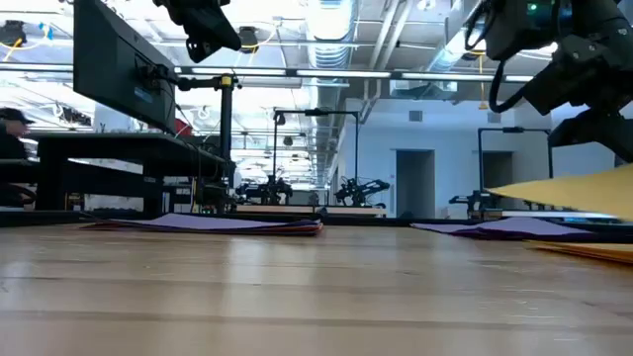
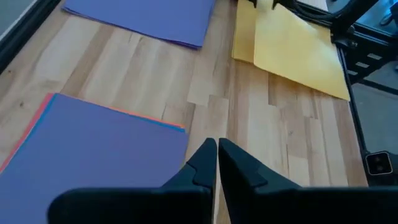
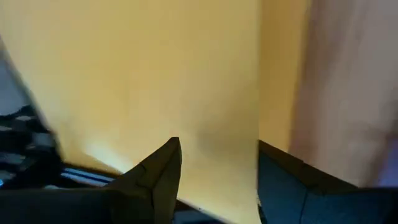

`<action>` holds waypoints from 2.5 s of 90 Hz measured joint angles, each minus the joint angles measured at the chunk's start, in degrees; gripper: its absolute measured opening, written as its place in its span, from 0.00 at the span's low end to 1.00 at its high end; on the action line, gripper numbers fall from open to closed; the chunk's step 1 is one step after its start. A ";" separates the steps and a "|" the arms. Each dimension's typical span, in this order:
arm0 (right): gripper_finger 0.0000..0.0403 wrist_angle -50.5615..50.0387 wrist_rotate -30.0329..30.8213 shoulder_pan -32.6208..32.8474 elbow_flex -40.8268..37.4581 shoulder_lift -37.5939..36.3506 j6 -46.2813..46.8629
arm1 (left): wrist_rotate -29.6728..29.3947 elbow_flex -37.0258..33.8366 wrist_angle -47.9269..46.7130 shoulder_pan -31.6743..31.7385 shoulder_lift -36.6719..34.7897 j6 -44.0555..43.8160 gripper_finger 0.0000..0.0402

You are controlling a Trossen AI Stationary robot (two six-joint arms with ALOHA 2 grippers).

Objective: Organize paper
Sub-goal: Stack the yellow paper on the bottom right yellow papers

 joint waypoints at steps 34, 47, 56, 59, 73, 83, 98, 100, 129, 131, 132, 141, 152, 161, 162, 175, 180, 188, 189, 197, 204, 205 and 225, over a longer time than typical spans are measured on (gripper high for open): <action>0.43 20.14 0.33 2.28 1.64 0.10 5.62 | 0.02 0.00 0.01 0.02 -0.01 0.39 0.00; 0.43 45.78 7.52 8.36 1.84 4.34 5.20 | 0.04 0.00 -0.41 -0.13 -0.01 -1.13 0.00; 0.40 52.53 12.29 12.21 1.85 10.78 3.54 | 0.07 0.00 -1.65 -0.34 -0.01 -1.91 0.00; 0.38 53.64 13.08 13.48 2.42 13.23 3.19 | 0.07 0.00 -2.14 -0.49 -0.01 -1.92 0.00; 0.24 54.74 14.84 17.22 8.49 23.68 0.60 | 0.07 0.00 -3.88 -0.79 -0.01 -2.02 0.00; 0.09 54.60 15.02 17.48 12.23 29.56 -0.11 | 0.07 0.00 -3.83 -0.79 -0.01 -2.00 0.00; 0.02 53.16 14.46 17.37 14.29 33.44 2.00 | 0.07 0.00 -3.86 -0.76 -0.01 -1.95 0.00; 0.02 52.54 14.29 17.37 14.29 33.47 2.89 | 0.07 0.00 -3.91 -0.76 -0.01 -1.94 0.00; 0.00 42.00 13.21 18.55 14.61 33.29 9.33 | 0.07 0.00 -6.44 -0.76 -0.04 0.65 0.00; 0.00 41.09 13.09 18.53 14.62 33.26 9.33 | 0.05 0.00 -6.44 -0.76 -0.04 0.66 0.00; 0.00 40.52 12.99 18.53 14.62 33.23 9.33 | 0.05 0.00 -6.41 -0.76 -0.04 0.66 0.00; 0.00 36.34 12.29 18.51 14.62 33.19 9.45 | 0.07 0.00 -6.39 -0.76 -0.04 0.68 0.00; 0.00 32.51 11.96 18.51 14.56 32.77 9.80 | 0.07 0.00 -6.38 -0.76 -0.04 0.70 0.00; 0.00 29.17 11.72 18.06 14.42 32.18 10.88 | 0.07 0.00 -6.39 -0.76 -0.04 0.63 0.00; 0.00 28.87 11.72 17.96 14.40 32.12 10.91 | 0.07 0.00 -6.39 -0.76 -0.04 0.63 0.00; 0.00 26.43 11.75 17.39 14.65 30.76 11.24 | 0.07 0.00 -6.20 -0.76 -0.04 0.73 0.00; 0.00 25.88 11.84 16.84 15.38 30.53 11.26 | 0.06 0.00 -6.33 -0.76 -0.04 0.88 0.00; 0.00 25.97 11.96 16.01 16.88 30.12 11.28 | 0.04 0.00 -6.31 -0.76 -0.04 0.90 0.00; 0.00 25.90 11.96 15.94 16.99 30.11 11.28 | 0.04 0.00 -6.24 -0.76 -0.04 0.90 0.00; 0.00 25.96 12.13 15.74 17.37 30.19 11.00 | 0.04 0.00 -6.27 -0.76 -0.04 0.90 0.00; 0.00 26.53 12.09 15.91 17.62 30.17 11.21 | 0.06 0.00 -6.35 -0.76 -0.04 0.90 0.00; 0.00 26.60 12.02 15.92 17.62 30.16 11.47 | 0.07 0.00 -6.33 -0.76 -0.04 0.90 0.00; 0.00 34.66 10.87 16.32 17.62 30.17 16.37 | 0.07 0.00 -6.33 -0.76 -0.04 0.61 0.00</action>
